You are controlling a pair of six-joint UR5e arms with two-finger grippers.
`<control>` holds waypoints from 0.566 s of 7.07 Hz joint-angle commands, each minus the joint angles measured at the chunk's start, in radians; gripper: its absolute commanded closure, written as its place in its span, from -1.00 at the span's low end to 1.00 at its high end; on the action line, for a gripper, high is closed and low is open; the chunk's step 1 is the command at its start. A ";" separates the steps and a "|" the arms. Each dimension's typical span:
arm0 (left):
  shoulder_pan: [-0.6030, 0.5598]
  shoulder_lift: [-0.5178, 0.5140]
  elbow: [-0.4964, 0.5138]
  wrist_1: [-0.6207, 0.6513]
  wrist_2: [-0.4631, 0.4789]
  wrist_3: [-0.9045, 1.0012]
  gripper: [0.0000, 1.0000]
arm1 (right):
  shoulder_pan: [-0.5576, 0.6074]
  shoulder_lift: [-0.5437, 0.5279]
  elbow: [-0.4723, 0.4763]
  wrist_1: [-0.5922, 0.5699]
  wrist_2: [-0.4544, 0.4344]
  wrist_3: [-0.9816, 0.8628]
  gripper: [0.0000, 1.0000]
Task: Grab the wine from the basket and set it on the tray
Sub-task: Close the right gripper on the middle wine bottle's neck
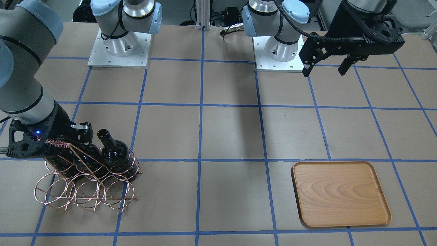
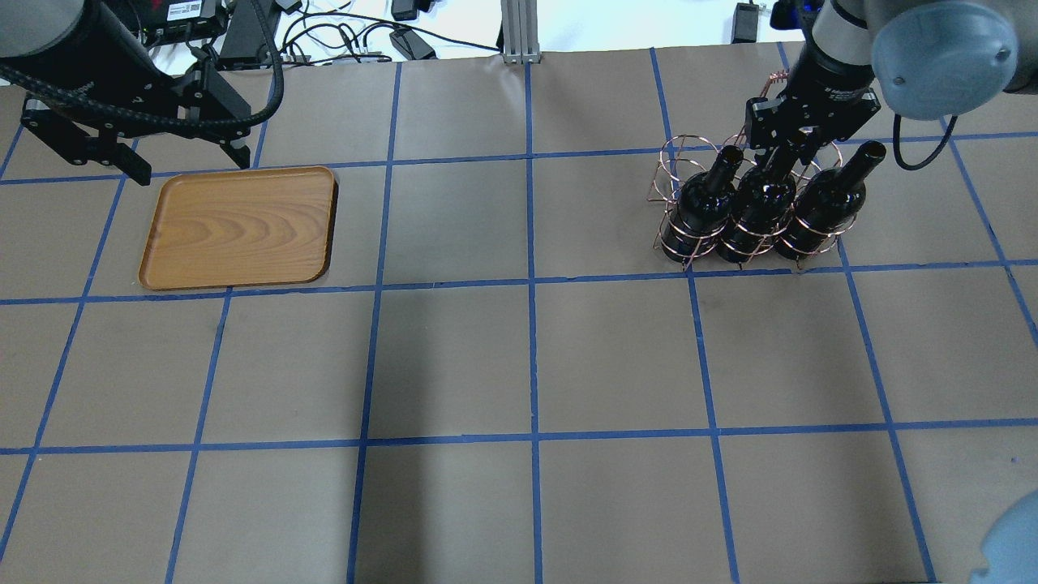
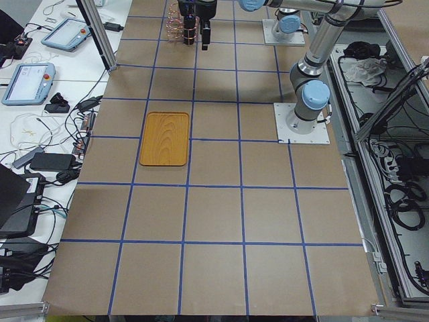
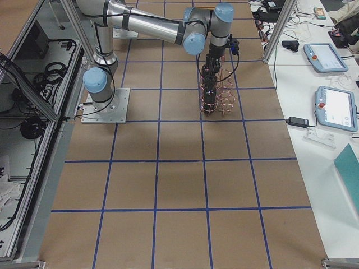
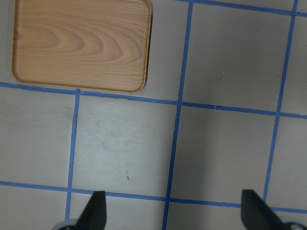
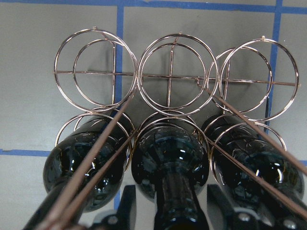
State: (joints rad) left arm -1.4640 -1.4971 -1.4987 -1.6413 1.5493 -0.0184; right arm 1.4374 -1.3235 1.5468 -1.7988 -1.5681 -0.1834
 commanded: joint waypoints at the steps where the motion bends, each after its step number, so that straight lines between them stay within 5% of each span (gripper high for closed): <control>1: 0.001 0.000 0.000 0.000 0.000 0.000 -1.00 | 0.000 0.000 0.001 0.004 -0.007 -0.002 -0.11; 2: 0.001 0.000 0.000 0.000 0.000 0.000 -1.00 | 0.000 0.000 -0.001 0.003 -0.010 -0.007 -0.03; 4: 0.001 0.000 0.000 0.000 0.002 0.000 -1.00 | 0.000 -0.002 0.001 0.006 -0.010 -0.013 0.51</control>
State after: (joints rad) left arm -1.4634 -1.4972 -1.4987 -1.6414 1.5504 -0.0184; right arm 1.4374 -1.3244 1.5474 -1.7947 -1.5751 -0.1918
